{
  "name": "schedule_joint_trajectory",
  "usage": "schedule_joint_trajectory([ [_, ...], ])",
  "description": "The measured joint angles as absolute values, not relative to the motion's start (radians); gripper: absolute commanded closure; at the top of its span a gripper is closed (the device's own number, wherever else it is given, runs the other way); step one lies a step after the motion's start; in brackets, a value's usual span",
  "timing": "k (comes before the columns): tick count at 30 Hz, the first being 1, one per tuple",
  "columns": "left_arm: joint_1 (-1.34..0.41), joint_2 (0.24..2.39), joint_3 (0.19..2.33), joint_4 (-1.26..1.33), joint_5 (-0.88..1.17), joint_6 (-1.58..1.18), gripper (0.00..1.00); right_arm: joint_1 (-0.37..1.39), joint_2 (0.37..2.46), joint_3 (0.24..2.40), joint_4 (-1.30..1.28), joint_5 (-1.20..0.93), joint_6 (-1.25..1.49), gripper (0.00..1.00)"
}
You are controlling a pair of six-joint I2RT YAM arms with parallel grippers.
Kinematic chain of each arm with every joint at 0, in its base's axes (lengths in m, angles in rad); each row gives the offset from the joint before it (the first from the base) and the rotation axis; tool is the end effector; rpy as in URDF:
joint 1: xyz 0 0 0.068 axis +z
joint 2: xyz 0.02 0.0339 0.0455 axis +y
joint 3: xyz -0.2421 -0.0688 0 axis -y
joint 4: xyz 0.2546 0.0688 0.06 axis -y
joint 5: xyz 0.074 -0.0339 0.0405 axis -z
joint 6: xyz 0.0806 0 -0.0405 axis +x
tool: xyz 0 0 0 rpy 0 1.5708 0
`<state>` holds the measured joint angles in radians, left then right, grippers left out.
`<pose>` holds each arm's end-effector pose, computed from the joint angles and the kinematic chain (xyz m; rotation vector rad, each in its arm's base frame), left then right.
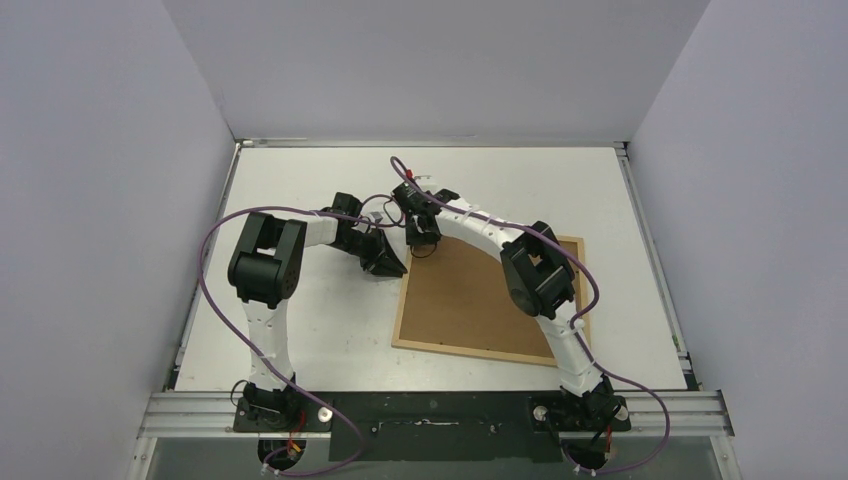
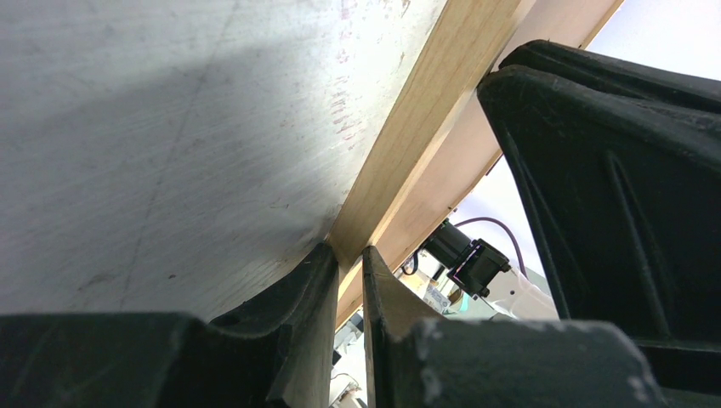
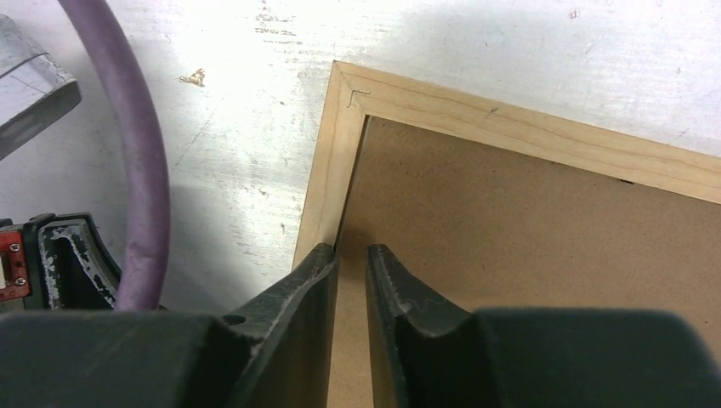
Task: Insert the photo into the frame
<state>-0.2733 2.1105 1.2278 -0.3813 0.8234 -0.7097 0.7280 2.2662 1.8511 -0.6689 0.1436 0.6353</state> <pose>0.3609 -0.1625 0.0399 0.4120 -2.7113 1.2530 0.3841 0.3269 0.1157 -0.0759 2.6618 0.2679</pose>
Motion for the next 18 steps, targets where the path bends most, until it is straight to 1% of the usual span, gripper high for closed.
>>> schedule_joint_trajectory([
  [5,-0.273,2.111,1.228,-0.382,0.823,-0.710,0.86,0.728,2.266,1.850,-0.659,0.147,0.612,0.89],
  [18,-0.271,2.111,1.228,-0.383,0.823,-0.710,0.87,0.728,2.260,1.829,-0.637,0.147,0.586,0.89],
])
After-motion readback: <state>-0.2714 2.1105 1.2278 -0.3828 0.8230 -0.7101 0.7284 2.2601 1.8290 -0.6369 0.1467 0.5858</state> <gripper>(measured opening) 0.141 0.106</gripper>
